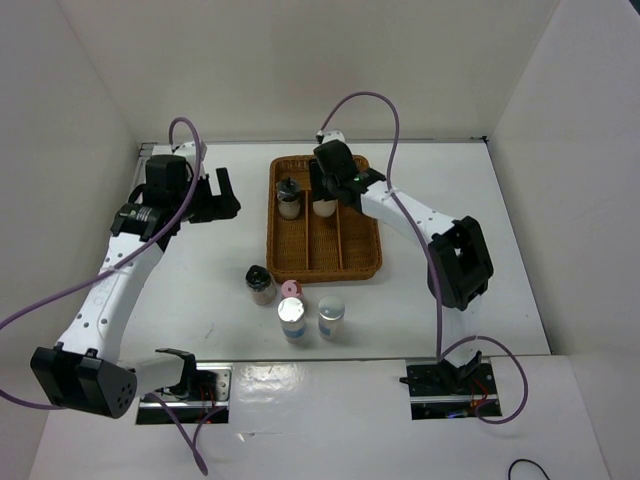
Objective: Organize the condiment bottles
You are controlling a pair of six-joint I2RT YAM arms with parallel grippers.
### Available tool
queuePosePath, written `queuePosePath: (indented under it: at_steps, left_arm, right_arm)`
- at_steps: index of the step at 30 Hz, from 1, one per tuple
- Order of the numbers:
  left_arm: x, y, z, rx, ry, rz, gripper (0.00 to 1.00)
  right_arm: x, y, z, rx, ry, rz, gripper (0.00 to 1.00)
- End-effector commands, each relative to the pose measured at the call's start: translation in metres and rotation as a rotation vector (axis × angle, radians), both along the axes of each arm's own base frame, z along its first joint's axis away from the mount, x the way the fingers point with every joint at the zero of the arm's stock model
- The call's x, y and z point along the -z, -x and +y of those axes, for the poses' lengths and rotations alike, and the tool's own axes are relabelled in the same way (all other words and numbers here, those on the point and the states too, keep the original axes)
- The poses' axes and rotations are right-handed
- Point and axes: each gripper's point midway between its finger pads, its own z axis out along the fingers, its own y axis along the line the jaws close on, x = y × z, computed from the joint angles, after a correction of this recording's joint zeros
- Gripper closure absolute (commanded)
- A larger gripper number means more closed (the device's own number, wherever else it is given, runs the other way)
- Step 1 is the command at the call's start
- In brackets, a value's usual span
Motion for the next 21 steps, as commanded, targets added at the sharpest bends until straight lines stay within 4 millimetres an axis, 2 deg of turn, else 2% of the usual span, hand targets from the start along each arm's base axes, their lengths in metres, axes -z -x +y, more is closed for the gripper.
queuePosePath:
  at_steps: [1, 3, 10, 13, 16, 17, 20, 21]
  left_arm:
    - [0.0, 0.005, -0.003, 0.029, 0.008, 0.004, 0.0]
    - [0.002, 0.007, -0.004, 0.036, -0.006, 0.012, 0.0]
    - [0.003, 0.011, -0.011, 0.068, 0.008, 0.024, 0.0]
    - [0.001, 0.013, -0.015, 0.097, -0.003, 0.019, 0.0]
    - [0.008, 0.022, -0.02, 0.124, -0.015, 0.057, 0.0]
    - [0.009, 0.025, -0.025, 0.138, -0.024, 0.065, 0.0]
    - [0.02, 0.031, -0.027, 0.144, -0.038, 0.106, 0.0]
    - [0.025, 0.035, -0.034, 0.162, -0.035, 0.131, 0.0]
  right_arm:
    - [-0.031, -0.026, 0.016, -0.017, -0.058, -0.108, 0.61]
    - [-0.032, -0.031, 0.019, -0.022, -0.055, -0.116, 0.61]
    - [0.0, -0.041, 0.02, -0.013, 0.008, -0.075, 0.61]
    - [0.002, -0.043, 0.021, -0.013, 0.009, -0.074, 0.61]
    - [0.007, -0.043, 0.021, -0.014, 0.014, -0.066, 0.6]
    - [0.013, -0.044, 0.022, -0.014, 0.02, -0.057, 0.54]
    - [0.021, -0.043, 0.019, -0.006, 0.037, -0.044, 0.5]
    - [0.027, -0.044, 0.019, -0.006, 0.043, -0.036, 0.45]
